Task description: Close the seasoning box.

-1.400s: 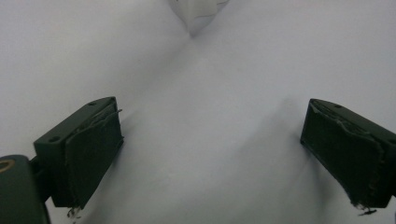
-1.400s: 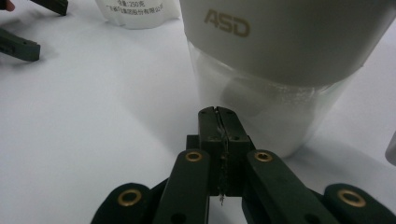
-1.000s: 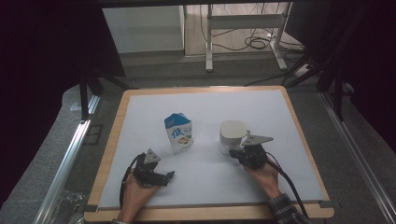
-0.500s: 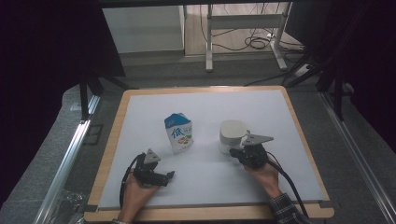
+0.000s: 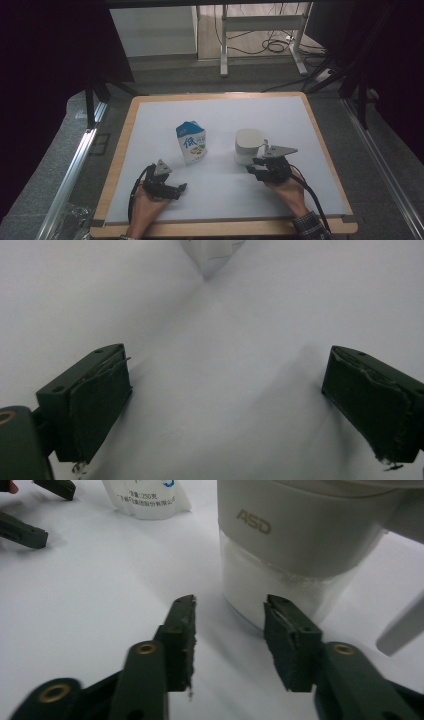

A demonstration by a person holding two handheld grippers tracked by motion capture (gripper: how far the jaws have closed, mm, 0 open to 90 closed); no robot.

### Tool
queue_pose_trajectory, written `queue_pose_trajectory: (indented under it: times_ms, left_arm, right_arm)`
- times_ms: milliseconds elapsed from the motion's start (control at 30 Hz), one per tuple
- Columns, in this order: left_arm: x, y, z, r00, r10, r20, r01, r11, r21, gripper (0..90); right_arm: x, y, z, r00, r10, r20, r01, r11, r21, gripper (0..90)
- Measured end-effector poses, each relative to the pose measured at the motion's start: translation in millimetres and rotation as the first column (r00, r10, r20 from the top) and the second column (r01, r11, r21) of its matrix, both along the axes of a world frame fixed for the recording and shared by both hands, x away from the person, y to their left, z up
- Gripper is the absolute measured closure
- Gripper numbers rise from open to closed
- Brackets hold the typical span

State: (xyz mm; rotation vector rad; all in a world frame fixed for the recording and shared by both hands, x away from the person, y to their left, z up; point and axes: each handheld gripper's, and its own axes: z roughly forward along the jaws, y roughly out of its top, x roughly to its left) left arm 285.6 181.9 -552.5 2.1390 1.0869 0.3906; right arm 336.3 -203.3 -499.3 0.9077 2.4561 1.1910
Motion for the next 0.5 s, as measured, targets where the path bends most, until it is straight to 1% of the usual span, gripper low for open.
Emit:
queue_pose_trajectory:
  times_ms: [100, 167, 200, 300, 500]
  left_arm:
    - [0.0, 0.0, 0.0, 1.0, 0.0, 0.0, 0.0, 1.0, 0.0, 5.2]
    - [0.0, 0.0, 0.0, 1.0, 0.0, 0.0, 0.0, 1.0, 0.0, 5.2]
    - [0.0, 0.0, 0.0, 1.0, 0.0, 0.0, 0.0, 1.0, 0.0, 5.2]
    - [0.0, 0.0, 0.0, 1.0, 0.0, 0.0, 0.0, 1.0, 0.001, 5.2]
    - [0.0, 0.0, 0.0, 1.0, 0.0, 0.0, 0.0, 1.0, 0.001, 5.2]
  right_arm:
    - [-2.3, -2.4, 2.6, 1.0, -0.003, 0.004, 0.003, 1.0, -0.007, 51.5]
    - [-4.4, -4.7, 4.8, 0.9999, -0.009, 0.008, 0.009, 1.0, -0.009, 48.6]
    - [-6.1, -7.2, 6.8, 0.9998, -0.018, 0.013, 0.018, 1.0, -0.016, 45.5]
    - [-7.9, -10.4, 8.5, 0.9997, -0.022, 0.008, 0.022, 1.0, -0.018, 44.5]
    - [-13.9, -21.8, 13.1, 0.9985, -0.049, 0.023, 0.049, 0.999, -0.009, 40.0]
